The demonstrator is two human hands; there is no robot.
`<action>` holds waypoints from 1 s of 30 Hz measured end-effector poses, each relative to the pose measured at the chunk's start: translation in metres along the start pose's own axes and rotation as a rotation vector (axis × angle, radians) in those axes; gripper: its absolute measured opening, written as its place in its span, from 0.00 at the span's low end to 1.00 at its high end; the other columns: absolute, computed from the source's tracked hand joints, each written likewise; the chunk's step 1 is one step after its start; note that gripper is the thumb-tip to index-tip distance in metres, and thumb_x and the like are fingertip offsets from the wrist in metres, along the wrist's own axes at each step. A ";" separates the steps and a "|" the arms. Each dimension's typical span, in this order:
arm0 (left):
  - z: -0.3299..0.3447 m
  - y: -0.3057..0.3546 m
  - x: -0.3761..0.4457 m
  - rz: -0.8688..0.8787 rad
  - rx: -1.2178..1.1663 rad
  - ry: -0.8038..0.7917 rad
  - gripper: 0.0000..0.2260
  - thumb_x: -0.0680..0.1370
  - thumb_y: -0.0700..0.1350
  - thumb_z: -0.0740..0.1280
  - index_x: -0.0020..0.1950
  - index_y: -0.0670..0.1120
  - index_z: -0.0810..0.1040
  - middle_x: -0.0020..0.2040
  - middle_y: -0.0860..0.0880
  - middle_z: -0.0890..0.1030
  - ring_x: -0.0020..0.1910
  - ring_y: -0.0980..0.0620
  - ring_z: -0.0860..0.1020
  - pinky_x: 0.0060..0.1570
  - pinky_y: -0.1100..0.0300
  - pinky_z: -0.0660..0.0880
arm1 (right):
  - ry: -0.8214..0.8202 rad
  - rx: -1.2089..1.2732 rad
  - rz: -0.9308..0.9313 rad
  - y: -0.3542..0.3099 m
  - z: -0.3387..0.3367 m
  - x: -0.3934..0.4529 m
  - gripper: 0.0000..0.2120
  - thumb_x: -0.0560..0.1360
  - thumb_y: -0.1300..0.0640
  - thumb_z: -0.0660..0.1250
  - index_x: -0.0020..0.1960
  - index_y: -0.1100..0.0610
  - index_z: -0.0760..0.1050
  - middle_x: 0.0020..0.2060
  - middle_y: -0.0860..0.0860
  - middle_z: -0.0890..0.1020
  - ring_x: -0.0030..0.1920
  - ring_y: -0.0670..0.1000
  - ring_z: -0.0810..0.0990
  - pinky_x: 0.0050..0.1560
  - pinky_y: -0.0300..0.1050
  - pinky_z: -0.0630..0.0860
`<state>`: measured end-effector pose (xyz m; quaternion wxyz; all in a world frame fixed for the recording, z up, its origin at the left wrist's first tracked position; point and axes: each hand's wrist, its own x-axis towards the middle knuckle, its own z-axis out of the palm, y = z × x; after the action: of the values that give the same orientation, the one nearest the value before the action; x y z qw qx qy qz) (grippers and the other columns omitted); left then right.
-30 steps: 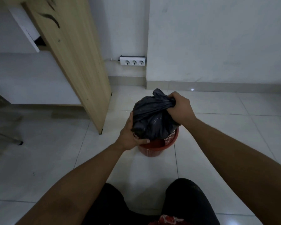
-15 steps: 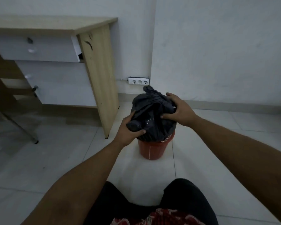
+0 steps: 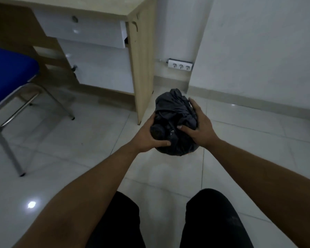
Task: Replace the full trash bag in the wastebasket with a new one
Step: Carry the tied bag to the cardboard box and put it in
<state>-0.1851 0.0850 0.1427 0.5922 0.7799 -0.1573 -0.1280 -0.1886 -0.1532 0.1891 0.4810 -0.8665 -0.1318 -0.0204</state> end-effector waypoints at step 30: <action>-0.259 0.358 -0.438 -0.537 0.427 0.571 0.60 0.57 0.65 0.82 0.80 0.62 0.49 0.78 0.51 0.63 0.74 0.47 0.67 0.72 0.45 0.69 | -0.573 0.124 -0.300 -0.563 0.149 -0.032 0.29 0.77 0.47 0.72 0.74 0.46 0.67 0.65 0.43 0.76 0.64 0.46 0.75 0.63 0.44 0.71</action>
<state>-0.5207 0.3984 0.5620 0.3831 0.9020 0.1978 -0.0215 -0.3726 0.2485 0.5703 0.4679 -0.7771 -0.3887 0.1616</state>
